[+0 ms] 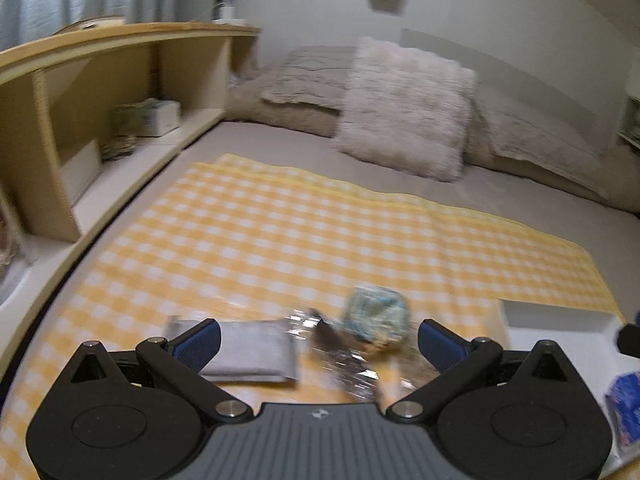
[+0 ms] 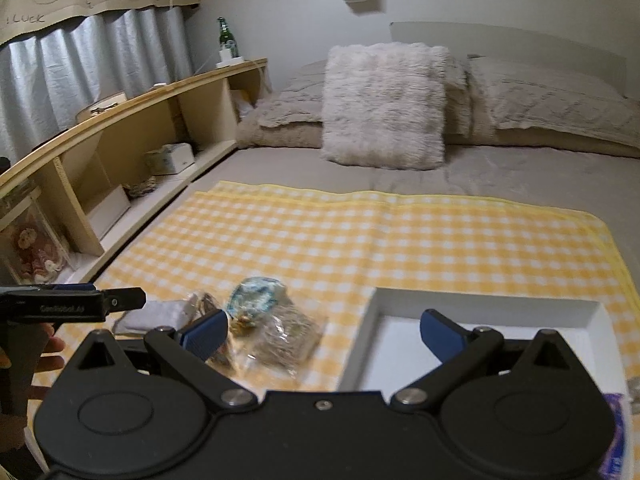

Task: Organize soft objects
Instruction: 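Move both open tools away from the tray over the remaining bagged items, then grasp the bagged dark pendant with the right gripper while the left gripper grasps the grey printed packet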

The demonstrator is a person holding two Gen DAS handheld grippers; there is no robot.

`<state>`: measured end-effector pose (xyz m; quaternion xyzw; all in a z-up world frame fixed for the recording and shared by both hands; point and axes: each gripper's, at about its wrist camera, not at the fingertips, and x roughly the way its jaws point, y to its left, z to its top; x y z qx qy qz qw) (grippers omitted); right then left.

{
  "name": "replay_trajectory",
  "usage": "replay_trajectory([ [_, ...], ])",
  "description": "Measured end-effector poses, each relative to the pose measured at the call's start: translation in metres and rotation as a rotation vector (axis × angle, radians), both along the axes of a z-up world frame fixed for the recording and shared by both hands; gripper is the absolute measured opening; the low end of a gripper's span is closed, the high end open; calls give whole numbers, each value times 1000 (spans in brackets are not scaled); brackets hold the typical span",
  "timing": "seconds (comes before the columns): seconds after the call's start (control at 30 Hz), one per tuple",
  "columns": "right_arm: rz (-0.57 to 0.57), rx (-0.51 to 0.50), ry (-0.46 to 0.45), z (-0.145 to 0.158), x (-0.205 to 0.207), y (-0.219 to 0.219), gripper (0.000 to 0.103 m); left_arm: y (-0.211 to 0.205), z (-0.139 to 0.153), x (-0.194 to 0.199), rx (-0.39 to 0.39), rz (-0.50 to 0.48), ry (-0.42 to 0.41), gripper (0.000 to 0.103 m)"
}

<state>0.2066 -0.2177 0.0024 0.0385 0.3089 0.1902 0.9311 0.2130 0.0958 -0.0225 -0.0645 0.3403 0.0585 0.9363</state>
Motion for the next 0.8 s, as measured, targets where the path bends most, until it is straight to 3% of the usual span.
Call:
replay_trajectory([
  [0.33, 45, 59, 33, -5, 30, 37, 103, 52, -38, 52, 57, 108, 66, 103],
  [0.63, 43, 144, 57, -24, 65, 63, 103, 73, -78, 99, 235, 132, 161, 103],
  [0.8, 72, 93, 38, -39, 79, 77, 103, 89, -94, 116, 310, 171, 198, 103],
])
